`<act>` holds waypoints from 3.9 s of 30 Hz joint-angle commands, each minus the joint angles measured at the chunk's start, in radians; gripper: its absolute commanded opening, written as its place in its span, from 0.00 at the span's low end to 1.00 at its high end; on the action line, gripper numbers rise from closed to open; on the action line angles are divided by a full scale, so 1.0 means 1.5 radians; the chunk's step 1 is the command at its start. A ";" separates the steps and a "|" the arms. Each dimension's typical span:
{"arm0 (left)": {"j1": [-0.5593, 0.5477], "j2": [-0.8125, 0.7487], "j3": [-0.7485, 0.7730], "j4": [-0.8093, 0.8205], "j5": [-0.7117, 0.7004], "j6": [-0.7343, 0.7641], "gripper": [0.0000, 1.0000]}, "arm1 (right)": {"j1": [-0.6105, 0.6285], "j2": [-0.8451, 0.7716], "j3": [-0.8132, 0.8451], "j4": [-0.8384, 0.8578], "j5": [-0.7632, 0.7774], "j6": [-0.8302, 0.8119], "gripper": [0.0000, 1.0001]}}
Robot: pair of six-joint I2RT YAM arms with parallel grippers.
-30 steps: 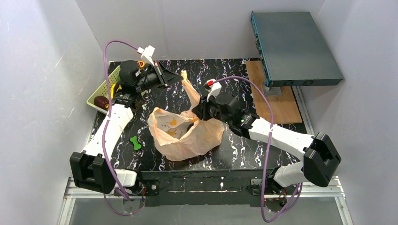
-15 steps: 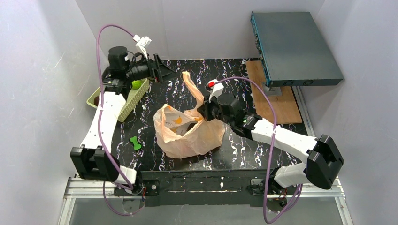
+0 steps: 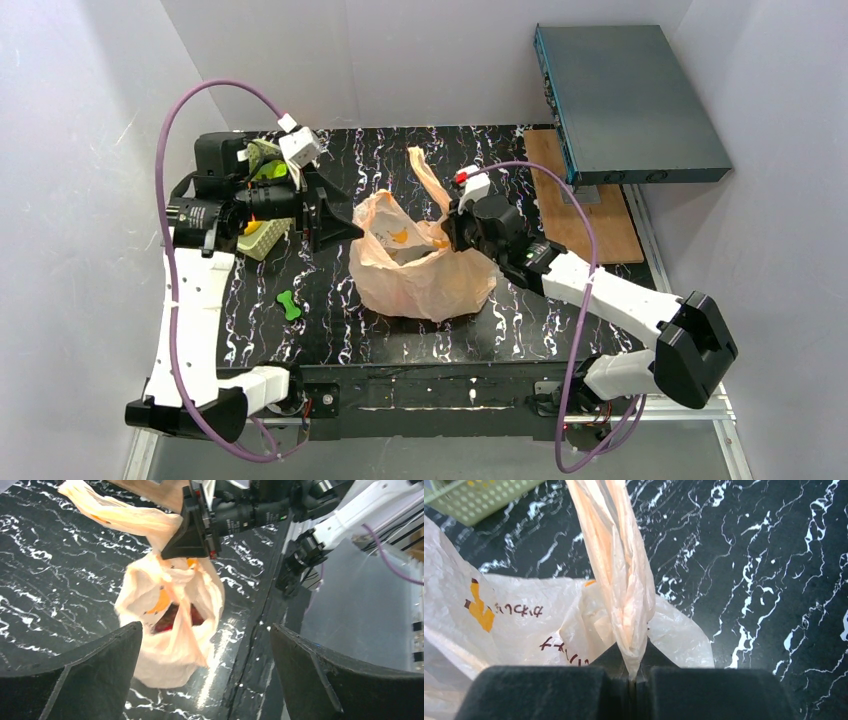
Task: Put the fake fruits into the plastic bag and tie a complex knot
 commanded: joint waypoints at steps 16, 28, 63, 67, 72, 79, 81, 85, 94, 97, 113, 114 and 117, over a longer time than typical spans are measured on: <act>-0.207 0.010 -0.095 0.099 -0.099 0.145 0.88 | 0.023 0.084 -0.066 0.092 -0.034 -0.227 0.01; -0.349 0.088 -0.039 0.104 -0.116 0.271 0.45 | 0.029 0.080 -0.049 0.083 -0.042 -0.234 0.01; -0.400 -0.010 -0.115 0.325 -0.288 0.025 0.00 | 0.037 0.100 -0.068 0.131 -0.067 -0.330 0.01; -0.364 -0.029 -0.144 0.393 -0.318 -0.029 0.00 | 0.036 0.095 -0.066 0.123 -0.074 -0.337 0.01; -0.363 -0.022 -0.148 0.350 -0.327 -0.011 0.00 | 0.036 0.074 -0.037 0.091 -0.095 -0.322 0.24; -0.364 -0.040 -0.169 0.308 -0.327 0.026 0.00 | 0.029 0.008 0.048 -0.005 -0.115 -0.261 0.77; -0.364 -0.043 -0.175 0.303 -0.324 0.032 0.00 | 0.028 -0.011 0.068 -0.023 -0.120 -0.246 0.85; -0.364 -0.045 -0.181 0.293 -0.318 0.041 0.00 | 0.025 -0.050 0.099 -0.075 -0.120 -0.221 0.96; -0.364 -0.036 -0.183 0.292 -0.327 0.041 0.00 | -0.003 -0.158 0.130 -0.176 -0.181 -0.211 0.98; -0.364 -0.025 -0.177 0.299 -0.333 0.027 0.00 | -0.005 -0.195 0.129 -0.188 -0.258 -0.192 0.96; -0.364 -0.006 -0.159 0.318 -0.329 -0.023 0.00 | 0.010 -0.137 0.124 -0.069 -0.397 -0.130 0.66; -0.364 -0.005 -0.159 0.319 -0.327 -0.025 0.00 | 0.010 -0.133 0.123 -0.063 -0.396 -0.132 0.66; -0.363 -0.003 -0.155 0.319 -0.326 -0.027 0.00 | 0.010 -0.119 0.127 -0.053 -0.397 -0.134 0.58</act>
